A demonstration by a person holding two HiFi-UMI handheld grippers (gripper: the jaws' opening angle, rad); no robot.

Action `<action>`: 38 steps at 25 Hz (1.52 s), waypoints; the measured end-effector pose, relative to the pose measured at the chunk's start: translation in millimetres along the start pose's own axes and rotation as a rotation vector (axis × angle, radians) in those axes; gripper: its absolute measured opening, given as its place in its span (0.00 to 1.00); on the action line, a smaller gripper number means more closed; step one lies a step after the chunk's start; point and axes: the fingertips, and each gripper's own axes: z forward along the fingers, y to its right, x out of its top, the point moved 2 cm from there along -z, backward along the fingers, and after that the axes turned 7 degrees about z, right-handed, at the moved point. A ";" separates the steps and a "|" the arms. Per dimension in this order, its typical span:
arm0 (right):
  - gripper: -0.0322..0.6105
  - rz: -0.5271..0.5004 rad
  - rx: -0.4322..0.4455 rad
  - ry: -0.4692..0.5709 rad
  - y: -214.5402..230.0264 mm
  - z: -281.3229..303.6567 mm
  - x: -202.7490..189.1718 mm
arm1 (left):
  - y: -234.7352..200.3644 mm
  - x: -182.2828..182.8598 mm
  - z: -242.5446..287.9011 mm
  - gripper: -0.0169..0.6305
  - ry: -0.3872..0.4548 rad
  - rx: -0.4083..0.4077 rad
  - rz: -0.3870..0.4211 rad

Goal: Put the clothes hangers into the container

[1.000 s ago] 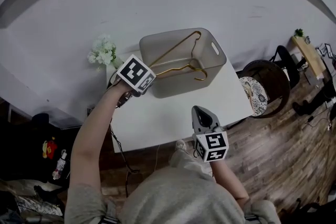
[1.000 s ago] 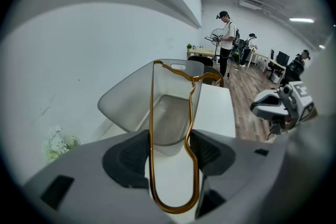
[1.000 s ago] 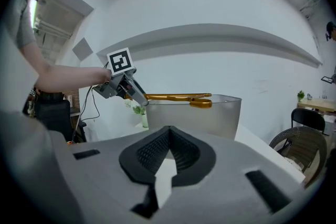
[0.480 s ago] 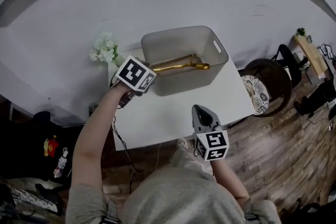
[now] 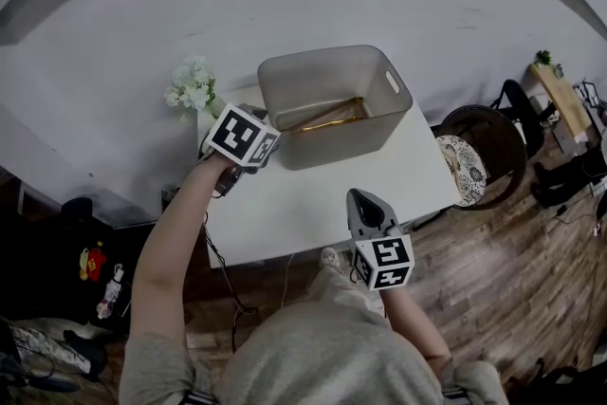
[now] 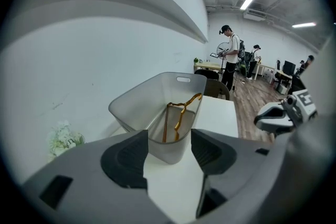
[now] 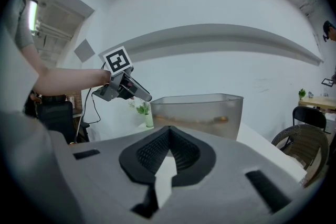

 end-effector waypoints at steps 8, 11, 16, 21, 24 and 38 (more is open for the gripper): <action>0.04 -0.010 -0.003 0.008 -9.0 -16.4 1.3 | 13.0 -4.0 -17.7 0.40 0.051 0.021 -0.036; 0.04 -0.007 -0.003 -0.001 -14.5 -24.8 2.5 | 20.2 -7.7 -26.0 0.35 0.080 0.036 -0.063; 0.04 -0.015 -0.017 0.036 -17.7 -38.3 4.9 | 36.0 -8.9 -52.5 0.15 0.167 0.122 -0.103; 0.04 -0.017 -0.024 0.047 -23.2 -54.6 3.2 | 64.1 -23.3 -68.6 0.08 0.228 0.171 -0.142; 0.04 -0.023 -0.026 0.058 -27.3 -62.9 2.7 | 81.1 -34.1 -74.7 0.06 0.250 0.177 -0.166; 0.04 -0.040 -0.033 0.069 -46.2 -91.8 -6.1 | 136.7 -83.9 -102.7 0.05 0.376 0.200 -0.379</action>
